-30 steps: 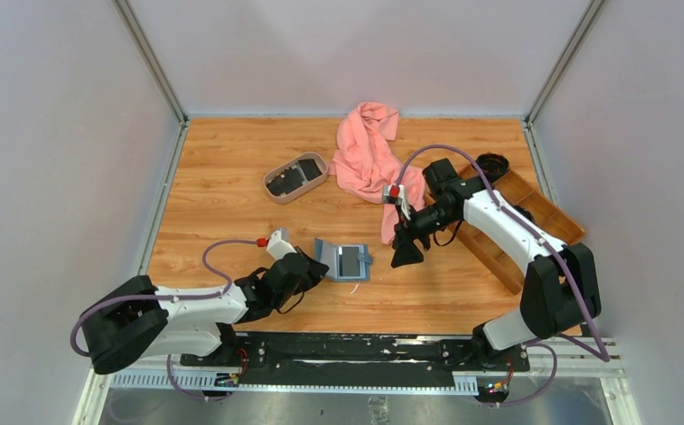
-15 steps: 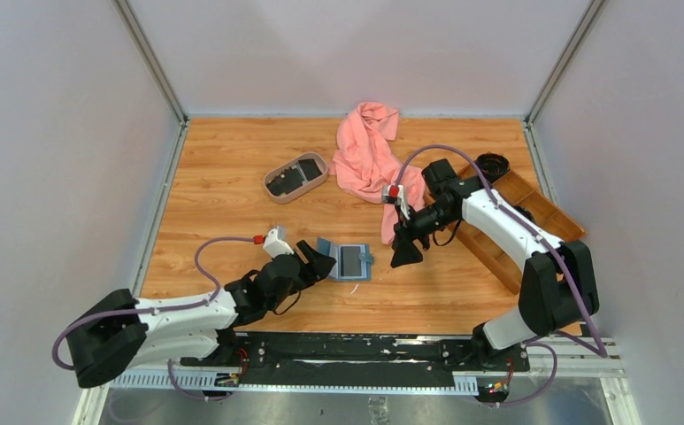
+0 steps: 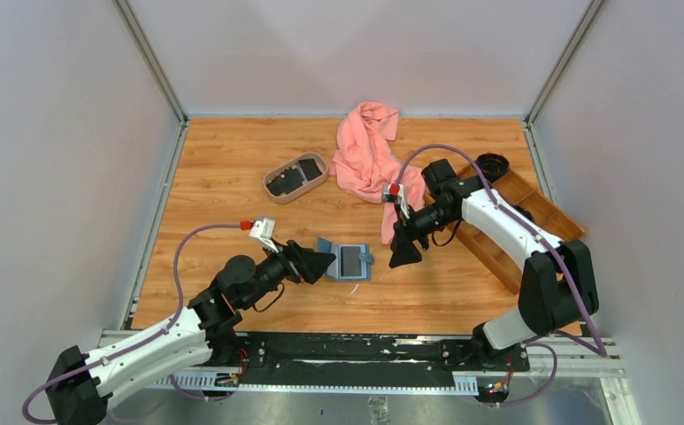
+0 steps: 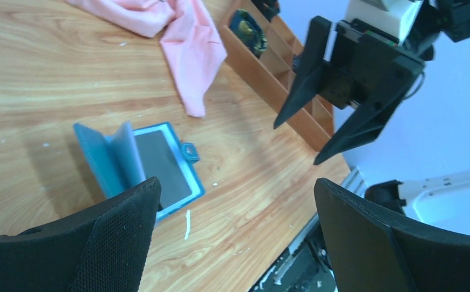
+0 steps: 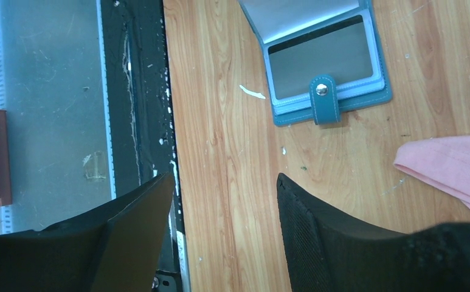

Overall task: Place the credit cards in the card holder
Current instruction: Turn over the card slot in the card holder.

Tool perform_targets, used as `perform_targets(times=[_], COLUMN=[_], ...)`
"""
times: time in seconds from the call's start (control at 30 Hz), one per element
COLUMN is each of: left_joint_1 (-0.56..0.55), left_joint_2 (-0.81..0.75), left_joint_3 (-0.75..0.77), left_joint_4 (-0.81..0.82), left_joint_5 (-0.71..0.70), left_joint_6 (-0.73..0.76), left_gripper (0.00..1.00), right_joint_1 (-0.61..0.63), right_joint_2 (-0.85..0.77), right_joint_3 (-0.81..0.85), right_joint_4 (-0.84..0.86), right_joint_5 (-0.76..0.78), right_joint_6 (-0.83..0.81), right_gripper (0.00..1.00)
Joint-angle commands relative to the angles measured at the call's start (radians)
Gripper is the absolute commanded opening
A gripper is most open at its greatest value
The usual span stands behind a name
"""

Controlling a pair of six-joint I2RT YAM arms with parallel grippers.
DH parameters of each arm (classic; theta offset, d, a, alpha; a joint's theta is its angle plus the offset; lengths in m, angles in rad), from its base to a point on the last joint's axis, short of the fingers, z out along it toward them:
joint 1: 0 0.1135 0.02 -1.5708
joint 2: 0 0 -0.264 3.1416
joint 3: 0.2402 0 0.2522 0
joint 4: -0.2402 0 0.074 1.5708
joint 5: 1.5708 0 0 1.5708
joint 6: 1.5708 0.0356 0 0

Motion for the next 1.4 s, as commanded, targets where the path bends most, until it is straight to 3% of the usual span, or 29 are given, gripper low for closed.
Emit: perform_targets(times=[0.0,0.1,0.3,0.47,0.7,1.1,1.37], left_joint_1=[0.039,0.04,0.034,0.006,-0.007,-0.008,-0.004], left_joint_2=[0.028,0.127,0.357,0.449,0.596,0.714,0.719], left_joint_3=[0.086,0.173,0.304,0.31,0.323,0.339,0.31], left_joint_4=[-0.003,-0.004,-0.005,-0.007,-0.043,-0.083,-0.083], left_joint_5=[0.223,0.343,0.482,0.428,0.307,0.156,0.095], left_joint_6=[0.039,0.032,0.023,0.05,0.103,0.182,0.192], left_gripper=[1.0,0.97,0.74,0.61,0.54,0.37,0.36], right_joint_1=[-0.016,-0.015,-0.019,-0.047,-0.066,-0.067,-0.063], right_joint_2=[0.013,0.034,0.07,0.062,0.062,0.11,0.124], right_joint_3=[-0.021,-0.032,-0.026,-0.025,-0.033,-0.051,-0.058], right_joint_4=[0.005,0.039,0.07,0.087,0.101,0.14,0.189], right_joint_5=[-0.075,-0.113,-0.108,-0.066,-0.063,-0.192,-0.209], right_joint_6=[0.05,0.105,0.169,0.193,0.209,0.264,0.317], right_gripper=[0.67,0.66,0.65,0.65,0.65,0.64,0.62])
